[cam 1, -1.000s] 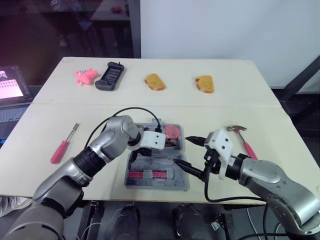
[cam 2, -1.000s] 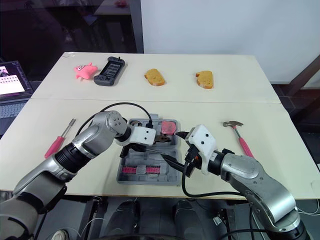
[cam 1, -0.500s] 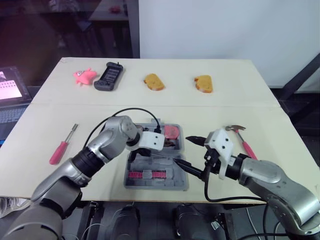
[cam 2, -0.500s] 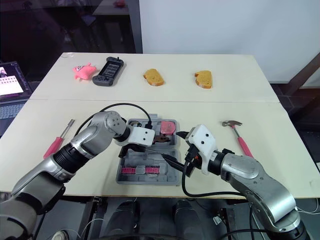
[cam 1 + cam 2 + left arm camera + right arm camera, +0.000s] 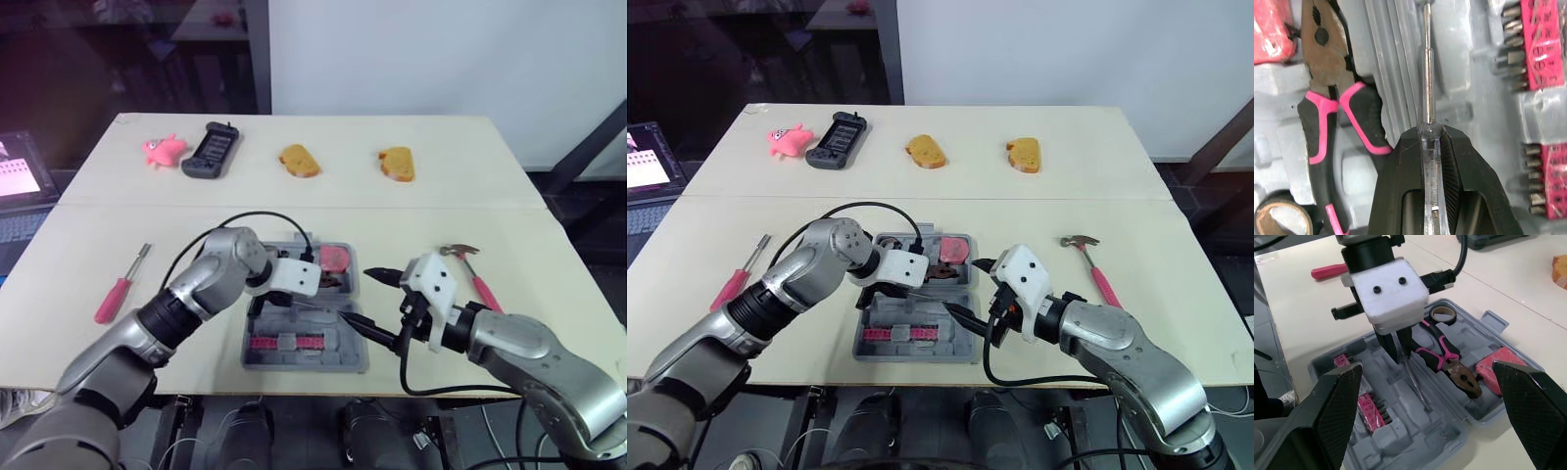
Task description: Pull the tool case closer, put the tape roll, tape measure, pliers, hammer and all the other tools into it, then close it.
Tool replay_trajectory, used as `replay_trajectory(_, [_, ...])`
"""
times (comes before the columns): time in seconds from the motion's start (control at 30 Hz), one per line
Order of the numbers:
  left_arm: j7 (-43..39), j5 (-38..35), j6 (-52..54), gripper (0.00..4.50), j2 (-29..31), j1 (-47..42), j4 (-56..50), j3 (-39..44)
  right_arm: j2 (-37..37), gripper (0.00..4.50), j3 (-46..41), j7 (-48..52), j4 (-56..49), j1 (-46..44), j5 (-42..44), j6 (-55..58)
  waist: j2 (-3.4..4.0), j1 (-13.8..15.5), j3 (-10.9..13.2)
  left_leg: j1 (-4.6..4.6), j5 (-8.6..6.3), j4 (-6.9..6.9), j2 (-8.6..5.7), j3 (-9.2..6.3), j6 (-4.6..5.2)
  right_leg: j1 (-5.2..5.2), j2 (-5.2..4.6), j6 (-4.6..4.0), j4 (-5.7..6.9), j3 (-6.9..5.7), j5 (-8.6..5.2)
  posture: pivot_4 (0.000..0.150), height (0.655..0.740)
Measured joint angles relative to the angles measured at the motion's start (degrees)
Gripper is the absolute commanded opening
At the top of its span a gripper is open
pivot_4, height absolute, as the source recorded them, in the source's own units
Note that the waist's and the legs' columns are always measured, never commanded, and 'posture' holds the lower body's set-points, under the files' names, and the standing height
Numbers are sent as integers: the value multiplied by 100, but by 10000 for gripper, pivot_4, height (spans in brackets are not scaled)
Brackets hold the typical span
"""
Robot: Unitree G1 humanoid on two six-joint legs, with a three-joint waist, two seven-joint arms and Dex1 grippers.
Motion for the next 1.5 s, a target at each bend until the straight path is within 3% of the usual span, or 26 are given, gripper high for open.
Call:
replay_trajectory(0.27, [-53, 0, 0, 145, 115, 13, 14, 13, 6, 45000, 2, -12, 0, -21, -1, 12, 0, -6, 0, 1, 0, -1, 0, 0, 0, 0, 0, 0, 0, 0, 0, 1500, 7400])
replay_trajectory(1.5, [106, 231, -91, 145, -411, 125, 84, 146, 7, 45000, -12, -74, 0, 34, 8, 106, 26, 95, -17, -4, 0, 24, -15, -10, 0, 24, -6, 7, -4, 5, -6, 1500, 7400])
